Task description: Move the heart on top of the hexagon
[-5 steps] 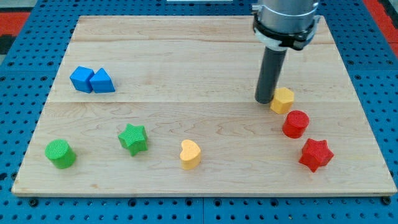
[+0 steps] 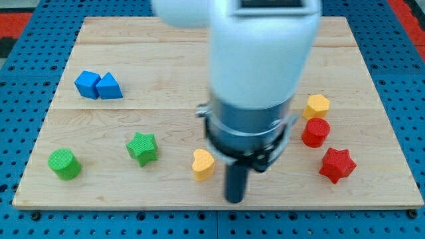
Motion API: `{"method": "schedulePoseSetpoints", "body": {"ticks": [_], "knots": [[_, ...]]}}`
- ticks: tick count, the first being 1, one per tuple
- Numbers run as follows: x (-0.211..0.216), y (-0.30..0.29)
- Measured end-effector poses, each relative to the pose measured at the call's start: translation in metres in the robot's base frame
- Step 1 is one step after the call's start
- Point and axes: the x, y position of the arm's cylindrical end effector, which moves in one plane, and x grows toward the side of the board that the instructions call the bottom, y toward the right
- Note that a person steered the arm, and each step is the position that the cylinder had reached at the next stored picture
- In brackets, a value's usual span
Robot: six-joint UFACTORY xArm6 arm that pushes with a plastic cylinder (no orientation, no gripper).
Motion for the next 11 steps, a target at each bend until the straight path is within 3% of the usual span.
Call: {"method": "schedulePoseSetpoints", "body": {"ticks": [1, 3, 4, 6, 7, 8, 11], "knots": [[-0.041, -0.041], [-0.145, -0.045], [-0.168, -0.058], [-0.203, 0.006], [-0.217, 0.004], [-0.225, 0.005], [-0.239, 0.090]]}}
